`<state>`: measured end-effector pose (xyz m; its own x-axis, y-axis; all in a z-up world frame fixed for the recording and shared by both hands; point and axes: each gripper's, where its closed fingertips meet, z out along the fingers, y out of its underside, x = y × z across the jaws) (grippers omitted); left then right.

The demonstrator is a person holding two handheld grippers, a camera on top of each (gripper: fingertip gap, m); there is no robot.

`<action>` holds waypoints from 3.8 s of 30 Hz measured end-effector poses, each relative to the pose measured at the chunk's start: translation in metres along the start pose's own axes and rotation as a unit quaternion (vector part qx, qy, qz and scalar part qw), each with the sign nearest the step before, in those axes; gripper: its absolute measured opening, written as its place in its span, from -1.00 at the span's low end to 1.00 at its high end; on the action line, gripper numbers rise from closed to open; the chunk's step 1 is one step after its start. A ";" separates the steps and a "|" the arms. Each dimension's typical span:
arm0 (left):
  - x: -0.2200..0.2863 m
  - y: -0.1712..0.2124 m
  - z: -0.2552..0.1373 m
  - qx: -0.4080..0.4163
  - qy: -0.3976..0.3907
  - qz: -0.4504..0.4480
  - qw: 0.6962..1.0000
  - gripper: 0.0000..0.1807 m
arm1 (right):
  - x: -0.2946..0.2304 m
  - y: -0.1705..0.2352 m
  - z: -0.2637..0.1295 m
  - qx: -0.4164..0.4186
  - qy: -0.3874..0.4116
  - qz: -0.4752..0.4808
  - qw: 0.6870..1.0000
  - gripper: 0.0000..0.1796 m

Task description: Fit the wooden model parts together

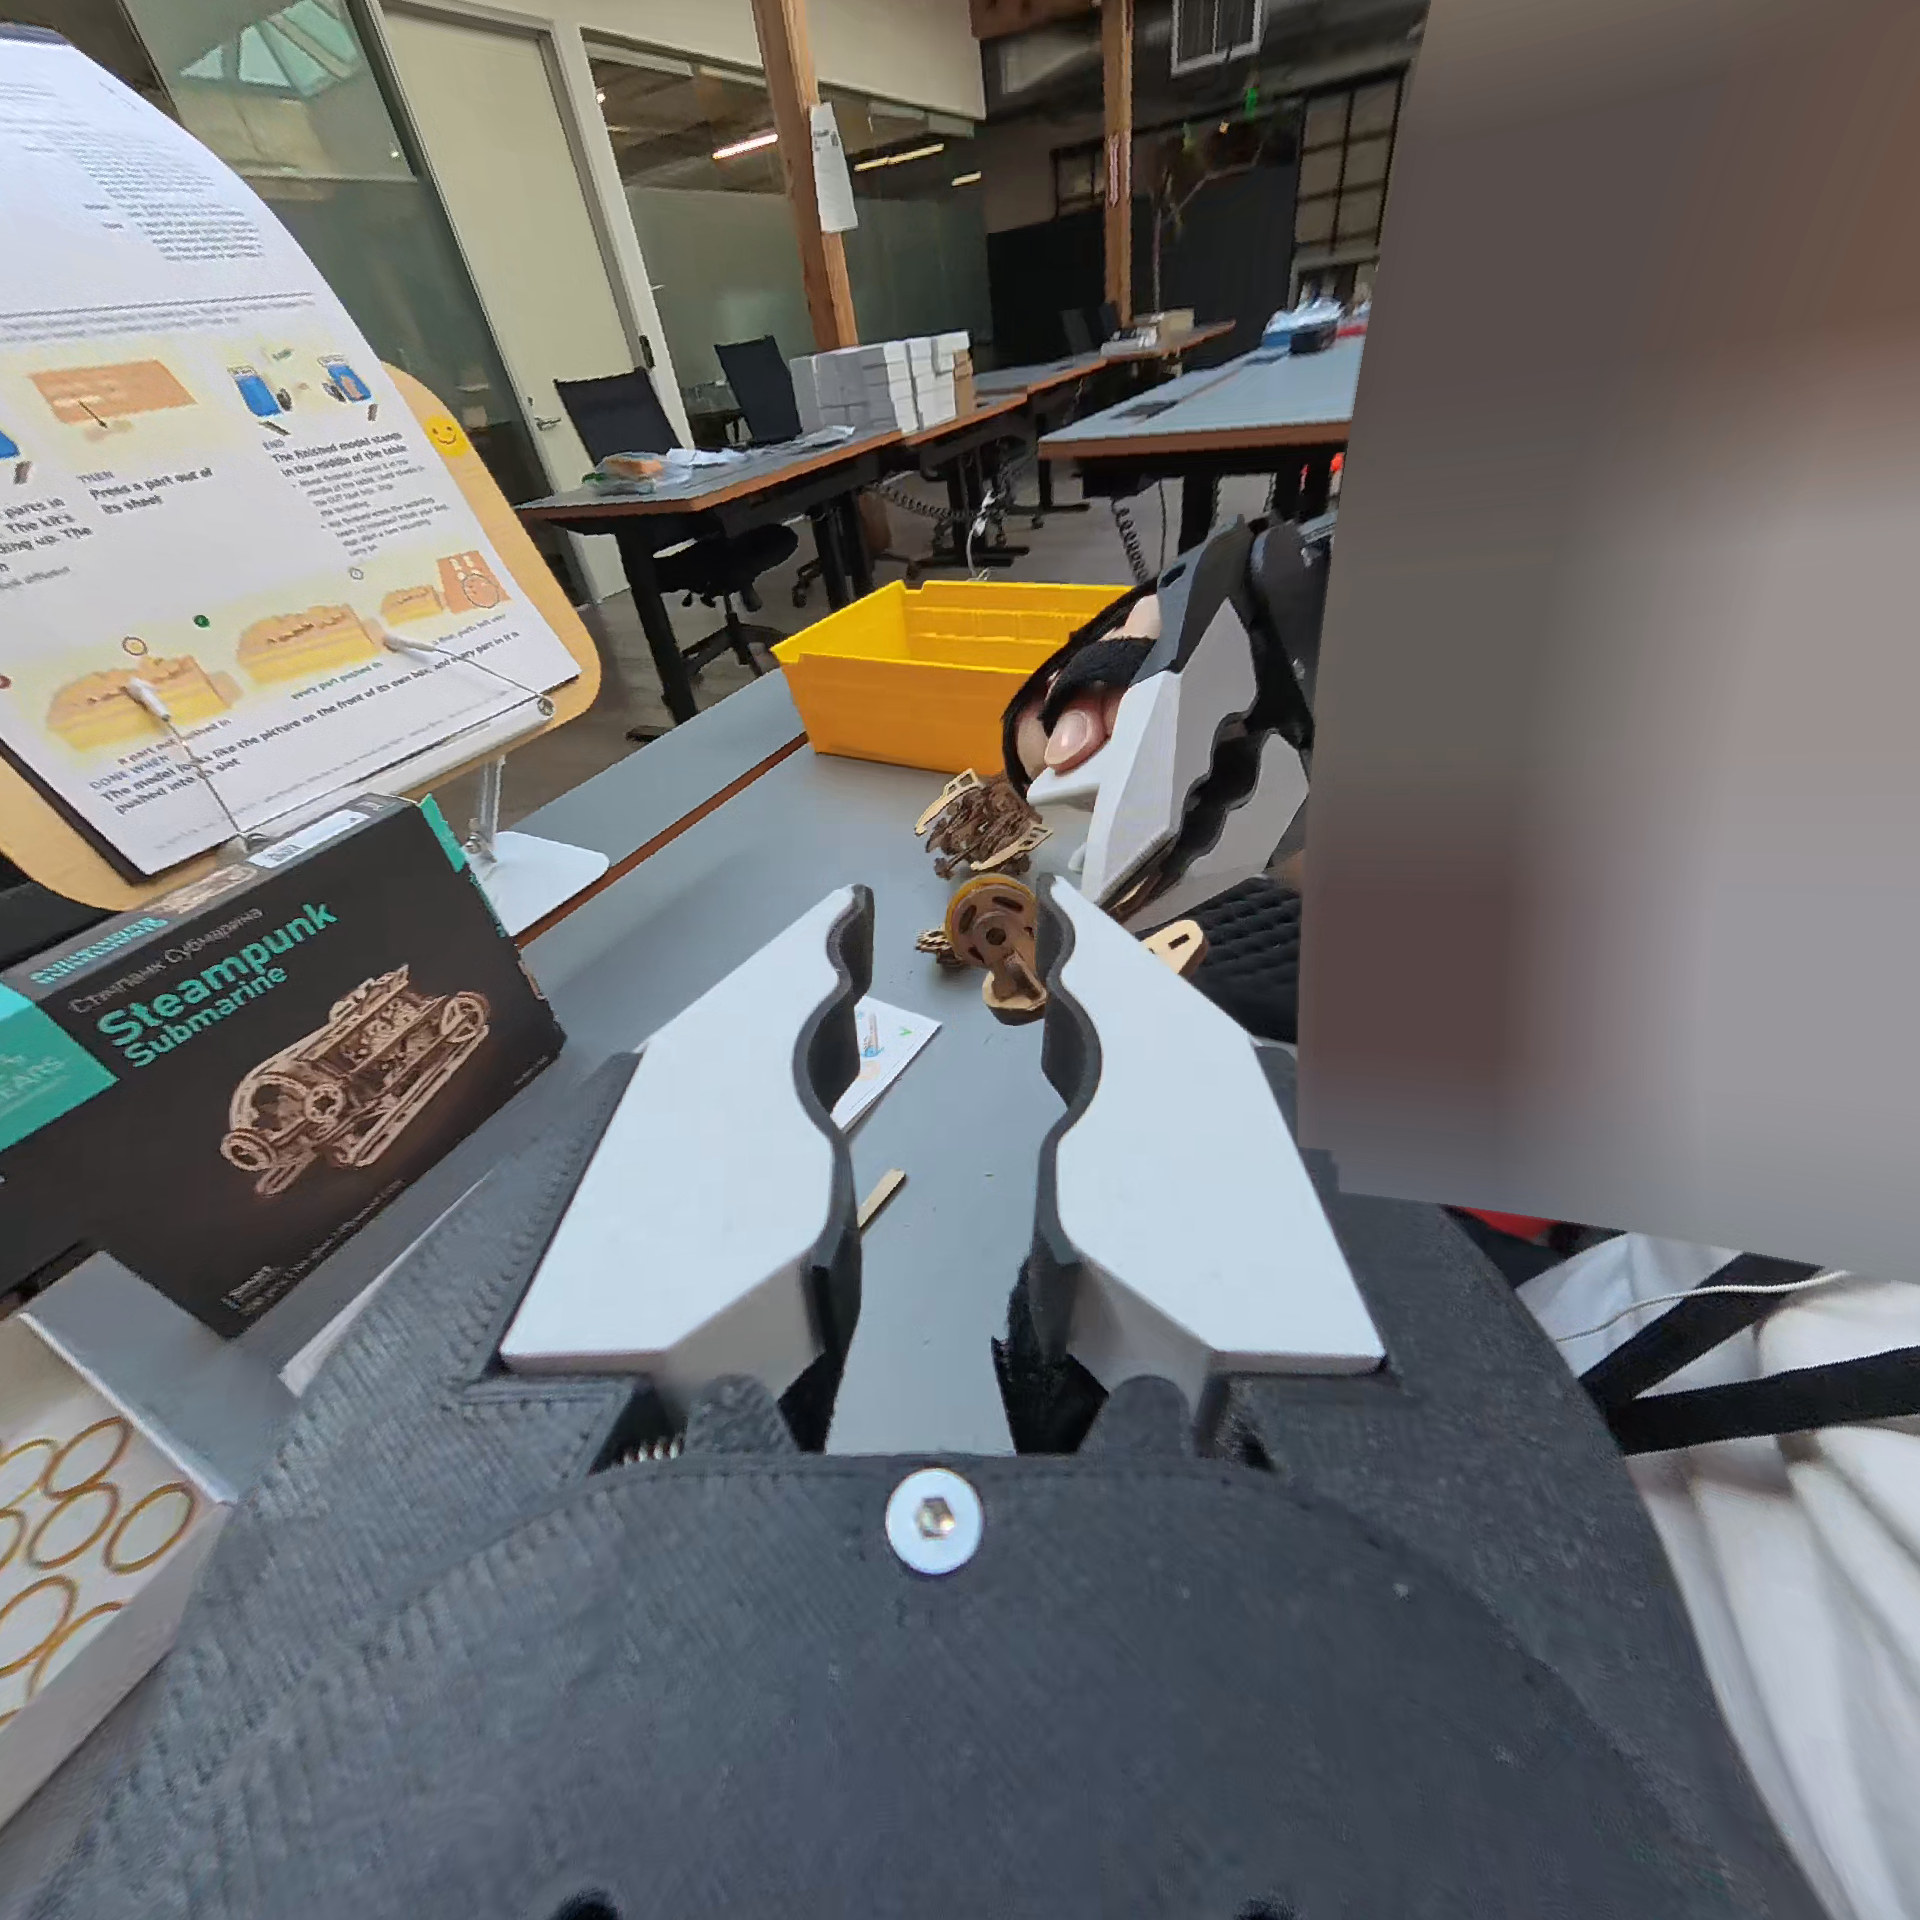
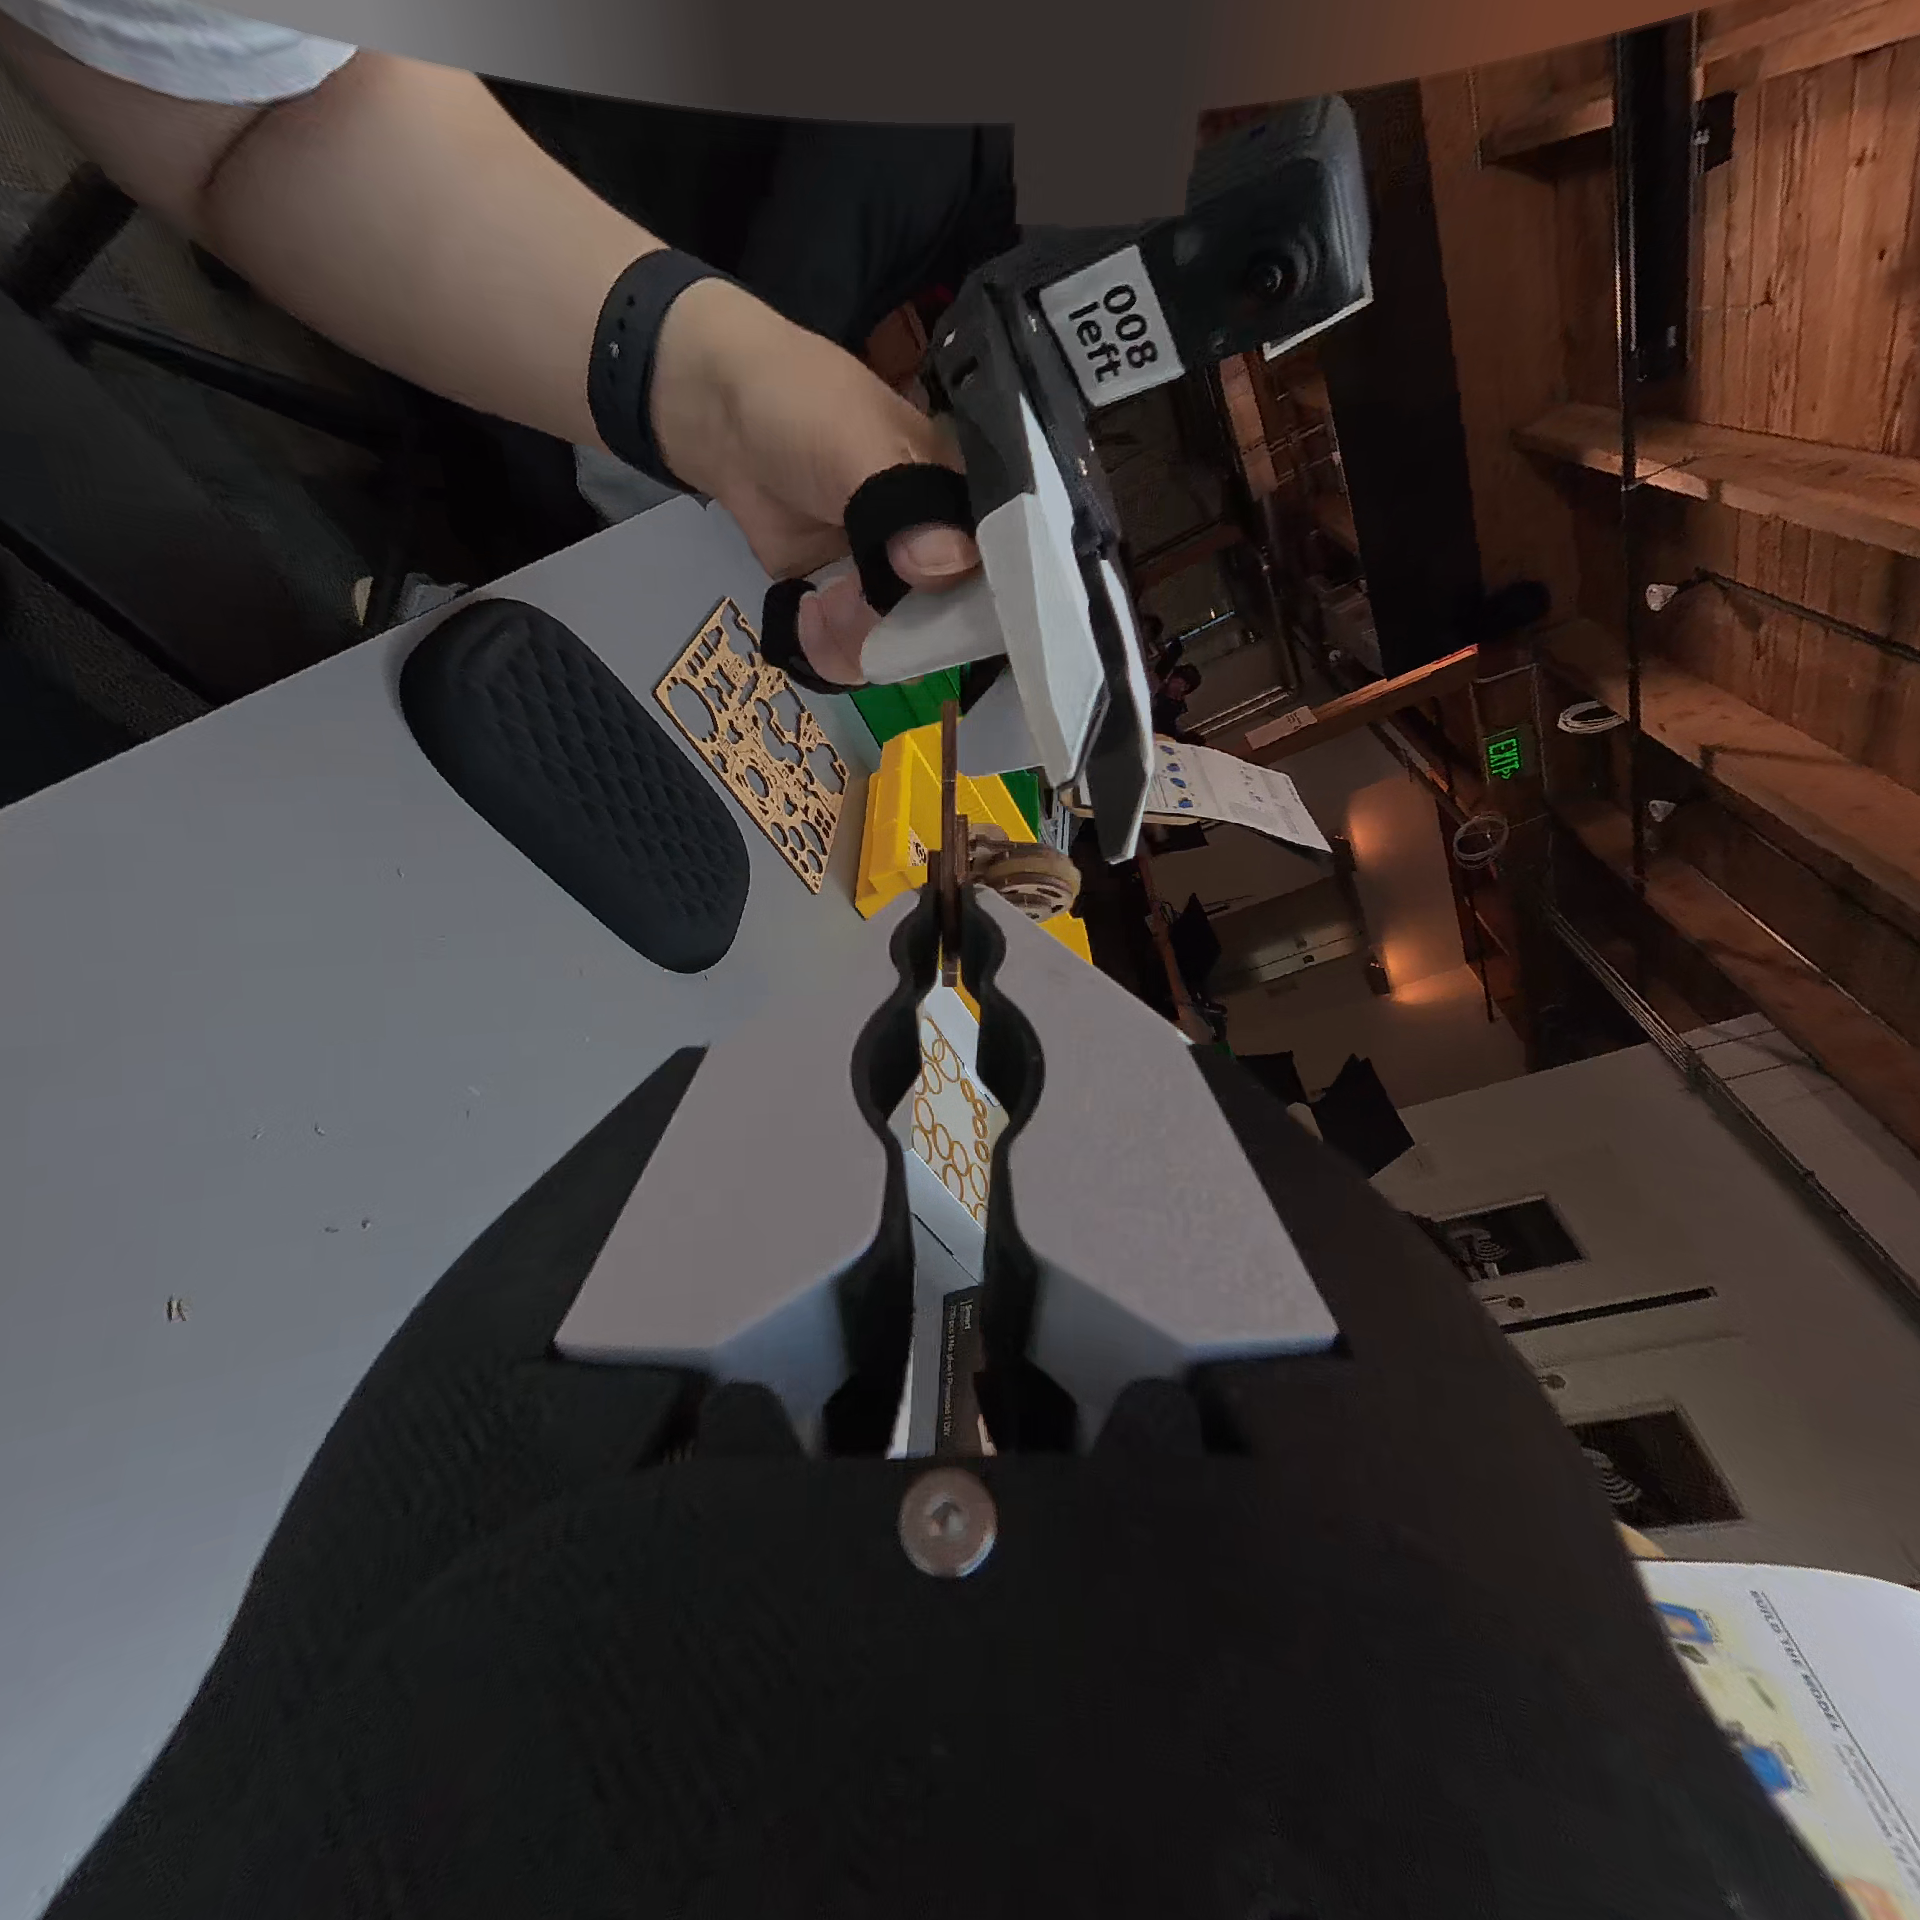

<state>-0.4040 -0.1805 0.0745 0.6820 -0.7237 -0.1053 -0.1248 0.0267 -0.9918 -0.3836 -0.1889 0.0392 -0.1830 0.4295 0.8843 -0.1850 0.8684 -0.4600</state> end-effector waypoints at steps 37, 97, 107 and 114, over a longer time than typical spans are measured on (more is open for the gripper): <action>0.041 0.009 -0.006 0.069 -0.023 0.272 0.960 -0.71 | 0.009 -0.017 -0.016 0.100 -0.034 0.075 0.992 -0.98; 0.062 0.115 0.015 -0.116 0.220 0.328 0.911 -0.84 | -0.062 0.031 -0.010 0.047 -0.360 0.596 0.717 -0.57; 0.036 0.130 0.020 -0.134 0.181 0.265 0.938 -0.75 | -0.094 0.045 0.001 0.012 -0.367 0.583 0.725 -0.80; 0.012 0.110 0.006 -0.029 0.058 0.063 0.996 -0.73 | -0.047 0.031 0.003 0.153 -0.219 0.474 0.839 -0.79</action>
<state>-0.4052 -0.1819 -0.0363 0.5712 -0.7920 -0.2157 -0.2482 0.0838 -0.9651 -0.3837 -0.1824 -0.0166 -0.7136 0.7000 0.0262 0.0170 0.0546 -0.9984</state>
